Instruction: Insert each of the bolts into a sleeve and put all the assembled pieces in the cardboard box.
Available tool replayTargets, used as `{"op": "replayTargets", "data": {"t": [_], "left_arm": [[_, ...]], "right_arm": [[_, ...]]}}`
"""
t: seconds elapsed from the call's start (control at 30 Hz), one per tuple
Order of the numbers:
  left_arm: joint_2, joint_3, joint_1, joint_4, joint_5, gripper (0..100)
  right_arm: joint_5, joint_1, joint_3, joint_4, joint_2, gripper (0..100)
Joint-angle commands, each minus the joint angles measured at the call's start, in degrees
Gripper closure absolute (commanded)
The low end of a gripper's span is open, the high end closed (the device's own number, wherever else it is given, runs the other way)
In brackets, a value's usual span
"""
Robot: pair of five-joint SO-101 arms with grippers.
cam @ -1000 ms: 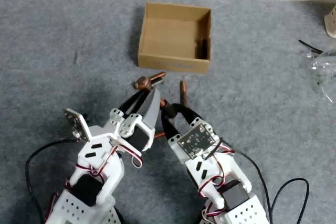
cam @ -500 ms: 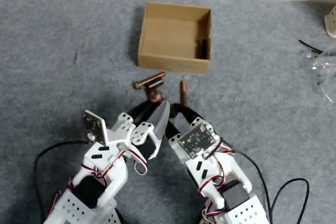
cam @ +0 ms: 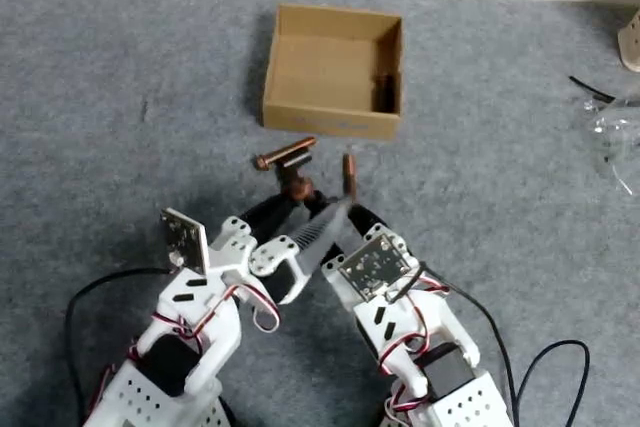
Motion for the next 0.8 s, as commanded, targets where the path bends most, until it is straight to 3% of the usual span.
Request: {"op": "replayTargets", "data": {"t": [0.0, 0.3, 0.43, 0.6, 0.77], "left_arm": [[-0.7, 1.1, -3.3, 1.0, 0.2, 68], [-0.7, -3.8, -21.0, 0.9, 16.9, 70], [-0.7, -3.6, -23.9, 0.9, 18.3, 70], [-0.3, -2.4, -19.5, 1.2, 7.6, 79], [-0.5, 1.4, -13.2, 1.0, -6.5, 100]], "right_arm": [[0.6, 2.2, 6.4, -0.1, -1.1, 99.4], [0.6, 3.1, 6.5, -2.0, -1.1, 99.4], [0.6, 3.6, 6.5, -2.0, -1.1, 99.4], [0.5, 5.4, 6.5, -2.2, -1.1, 99.4], [0.2, 7.0, 6.5, -2.2, -1.1, 99.4]]}}
